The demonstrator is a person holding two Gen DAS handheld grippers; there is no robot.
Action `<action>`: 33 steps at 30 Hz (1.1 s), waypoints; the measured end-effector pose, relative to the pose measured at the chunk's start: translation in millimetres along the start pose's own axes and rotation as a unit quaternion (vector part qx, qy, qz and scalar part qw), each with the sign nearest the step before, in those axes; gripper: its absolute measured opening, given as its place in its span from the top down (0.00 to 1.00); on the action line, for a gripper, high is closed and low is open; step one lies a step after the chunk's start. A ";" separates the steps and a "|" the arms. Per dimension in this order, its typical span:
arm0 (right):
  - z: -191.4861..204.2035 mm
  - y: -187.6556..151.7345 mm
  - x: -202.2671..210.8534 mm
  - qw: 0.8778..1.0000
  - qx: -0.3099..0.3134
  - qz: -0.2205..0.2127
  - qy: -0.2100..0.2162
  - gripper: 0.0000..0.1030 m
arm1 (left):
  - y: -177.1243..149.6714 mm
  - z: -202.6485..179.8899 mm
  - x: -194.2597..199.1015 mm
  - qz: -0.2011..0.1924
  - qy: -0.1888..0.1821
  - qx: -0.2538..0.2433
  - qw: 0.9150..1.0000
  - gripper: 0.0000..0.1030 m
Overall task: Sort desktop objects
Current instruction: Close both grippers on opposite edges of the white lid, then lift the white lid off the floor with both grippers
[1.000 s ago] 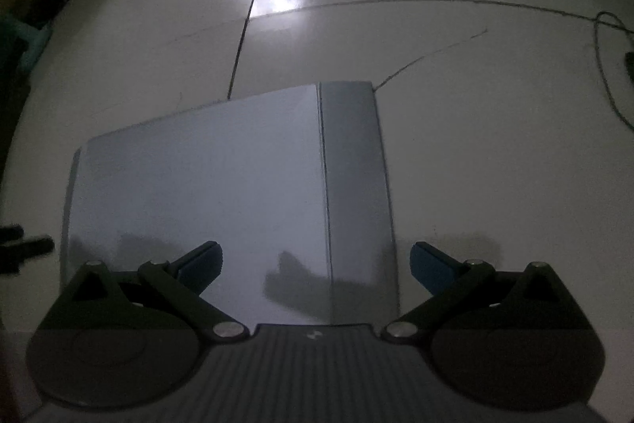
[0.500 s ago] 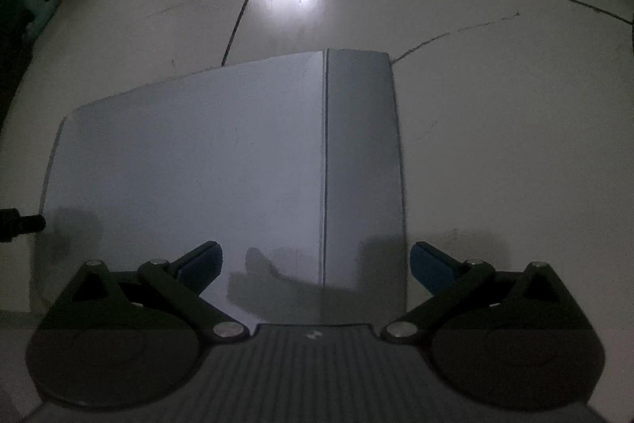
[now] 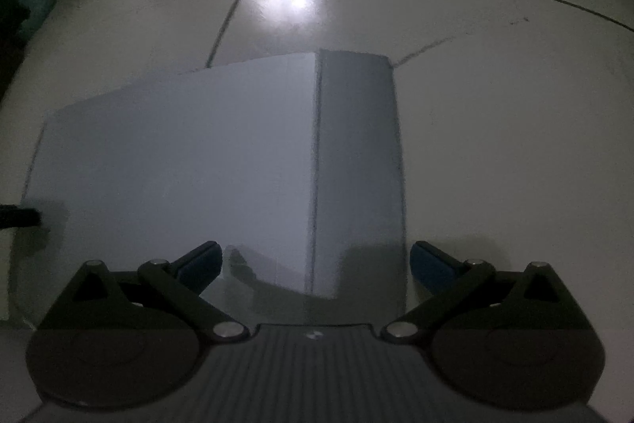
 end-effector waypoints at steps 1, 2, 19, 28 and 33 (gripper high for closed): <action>0.4 0.7 -0.4 1.000 -0.003 -0.004 0.002 0.00 | -0.9 -0.4 1.6 -0.004 0.001 -0.001 1.000 0.00; 0.3 1.0 -0.3 1.000 -0.006 -0.009 0.002 0.00 | -2.0 -0.9 3.7 -0.006 0.001 -0.001 1.000 0.00; 8.8 8.4 3.5 0.997 -0.039 0.009 0.068 0.00 | -10.7 -23.6 35.6 0.023 -0.105 0.028 0.994 0.00; 68.8 7.7 4.7 0.979 0.130 0.065 0.141 0.00 | -39.0 -140.3 68.0 0.033 -0.197 -0.261 0.944 0.04; 78.3 21.5 -11.9 0.986 0.087 0.095 0.104 0.00 | -9.1 -138.8 80.9 -0.004 -0.163 -0.183 0.969 0.00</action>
Point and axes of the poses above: each gripper's, at about its wrist camera, not at the fingertips, and x roughly against the way its jaws point, z to its left, y to its top, the point moved 6 cm from there along -x, roughly the way its jaws point, and after that the axes turned 15 degrees about -z, right-handed, at the moved point
